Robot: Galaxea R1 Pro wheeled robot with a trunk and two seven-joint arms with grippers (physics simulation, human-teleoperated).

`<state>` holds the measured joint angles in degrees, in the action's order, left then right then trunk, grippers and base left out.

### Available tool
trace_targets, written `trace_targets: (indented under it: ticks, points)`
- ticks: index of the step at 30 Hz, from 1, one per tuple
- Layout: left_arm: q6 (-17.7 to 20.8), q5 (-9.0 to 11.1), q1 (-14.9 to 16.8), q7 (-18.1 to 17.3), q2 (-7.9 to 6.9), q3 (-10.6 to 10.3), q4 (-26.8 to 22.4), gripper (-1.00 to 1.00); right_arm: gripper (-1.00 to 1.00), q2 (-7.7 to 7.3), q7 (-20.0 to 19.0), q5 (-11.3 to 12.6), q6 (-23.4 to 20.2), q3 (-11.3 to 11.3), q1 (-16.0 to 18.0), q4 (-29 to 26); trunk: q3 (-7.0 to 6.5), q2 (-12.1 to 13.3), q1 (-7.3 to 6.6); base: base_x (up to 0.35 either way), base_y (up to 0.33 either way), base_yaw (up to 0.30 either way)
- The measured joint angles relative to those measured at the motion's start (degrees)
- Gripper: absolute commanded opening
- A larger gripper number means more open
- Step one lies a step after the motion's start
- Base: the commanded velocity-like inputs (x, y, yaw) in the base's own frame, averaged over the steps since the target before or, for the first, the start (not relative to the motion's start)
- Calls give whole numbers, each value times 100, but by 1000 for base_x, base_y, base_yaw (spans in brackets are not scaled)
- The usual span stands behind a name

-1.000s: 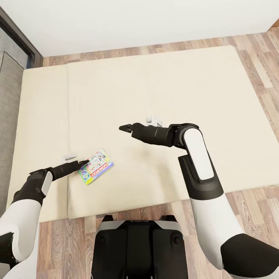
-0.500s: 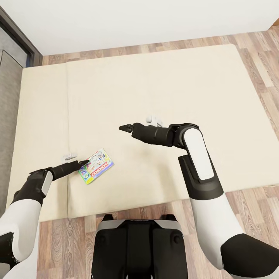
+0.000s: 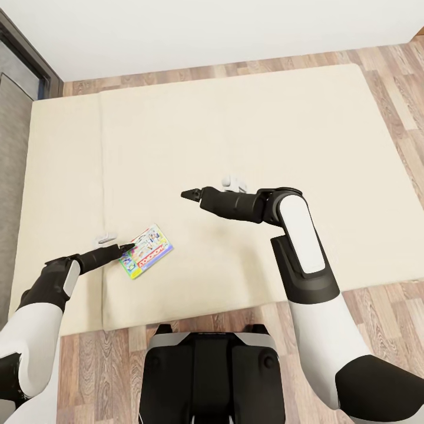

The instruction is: Put all the toys in the child's room - the three board games (two on the bed and one on the table), the two jigsaw puzzles on the table, and the tennis ball on the table - inside the toy box on the table in the child's room.

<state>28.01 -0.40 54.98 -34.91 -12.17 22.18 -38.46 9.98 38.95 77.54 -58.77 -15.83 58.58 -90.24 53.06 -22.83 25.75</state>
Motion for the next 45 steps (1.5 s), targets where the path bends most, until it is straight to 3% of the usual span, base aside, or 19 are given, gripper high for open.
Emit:
trace_targets:
  ticks: [45]
  points:
    - [-13, 0, 0, 4, 36, 0, 0, 100, 100, 0, 18, -35, 29, 23, -61, 46, 1, 0, 0, 0, 0, 0]
